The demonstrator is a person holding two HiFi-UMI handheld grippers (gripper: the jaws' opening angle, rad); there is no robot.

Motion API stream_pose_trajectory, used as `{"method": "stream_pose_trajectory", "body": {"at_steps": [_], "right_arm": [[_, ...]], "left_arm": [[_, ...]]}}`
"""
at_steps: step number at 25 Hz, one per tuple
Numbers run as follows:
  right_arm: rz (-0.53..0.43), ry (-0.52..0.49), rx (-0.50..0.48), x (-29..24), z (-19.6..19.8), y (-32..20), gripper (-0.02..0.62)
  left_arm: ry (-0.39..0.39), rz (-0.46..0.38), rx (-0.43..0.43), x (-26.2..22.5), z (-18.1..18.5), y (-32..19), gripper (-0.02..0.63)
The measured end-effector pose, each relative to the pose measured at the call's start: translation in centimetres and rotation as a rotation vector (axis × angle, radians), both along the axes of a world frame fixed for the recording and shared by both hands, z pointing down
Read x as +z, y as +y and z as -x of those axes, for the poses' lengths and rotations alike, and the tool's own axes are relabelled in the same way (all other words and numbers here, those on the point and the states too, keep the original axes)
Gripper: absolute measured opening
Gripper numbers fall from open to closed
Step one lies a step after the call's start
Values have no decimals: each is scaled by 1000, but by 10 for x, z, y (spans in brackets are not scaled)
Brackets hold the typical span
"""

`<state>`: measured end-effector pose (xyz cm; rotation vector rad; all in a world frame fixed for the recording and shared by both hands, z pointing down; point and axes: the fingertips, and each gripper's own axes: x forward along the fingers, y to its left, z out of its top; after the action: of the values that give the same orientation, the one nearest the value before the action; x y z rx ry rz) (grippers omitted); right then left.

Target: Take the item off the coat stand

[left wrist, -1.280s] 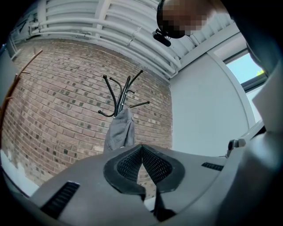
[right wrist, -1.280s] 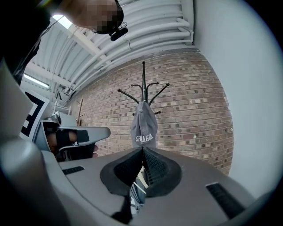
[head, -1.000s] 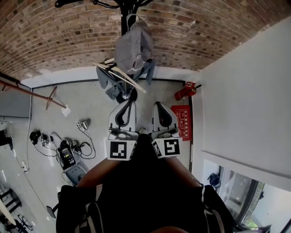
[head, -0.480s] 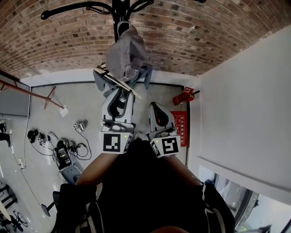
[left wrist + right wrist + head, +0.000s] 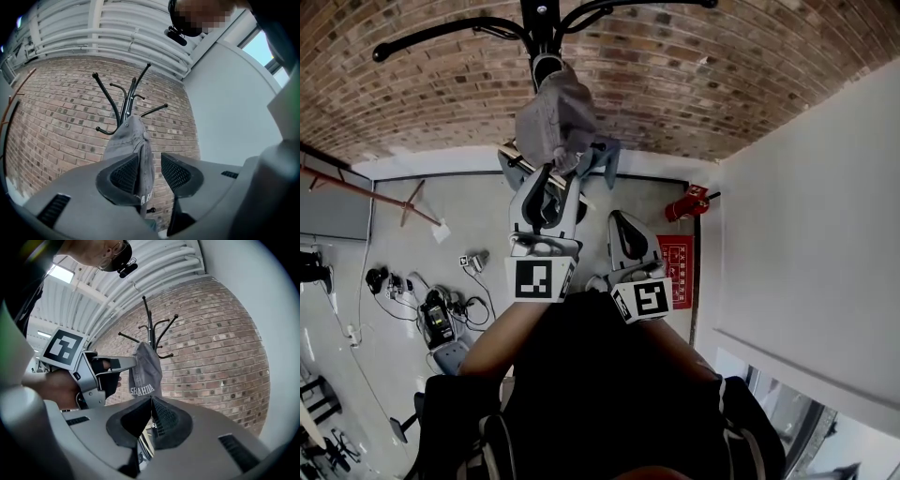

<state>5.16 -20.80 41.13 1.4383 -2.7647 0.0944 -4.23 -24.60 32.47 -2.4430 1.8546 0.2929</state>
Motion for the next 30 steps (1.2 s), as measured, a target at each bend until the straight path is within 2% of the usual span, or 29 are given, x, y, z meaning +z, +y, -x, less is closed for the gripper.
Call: {"method": "stream_pose_trajectory", "body": {"at_steps": [7, 21, 30], "right_arm": [[-8, -17, 3, -2, 1, -6, 18], [-2, -6, 12, 2, 4, -13, 18], [-15, -8, -12, -2, 22, -12, 18]], "left_arm": [[9, 6, -36, -2, 3, -3, 163], [-10, -28, -41, -6, 3, -1, 169], [-4, -18, -37, -6, 9, -7, 173]]}}
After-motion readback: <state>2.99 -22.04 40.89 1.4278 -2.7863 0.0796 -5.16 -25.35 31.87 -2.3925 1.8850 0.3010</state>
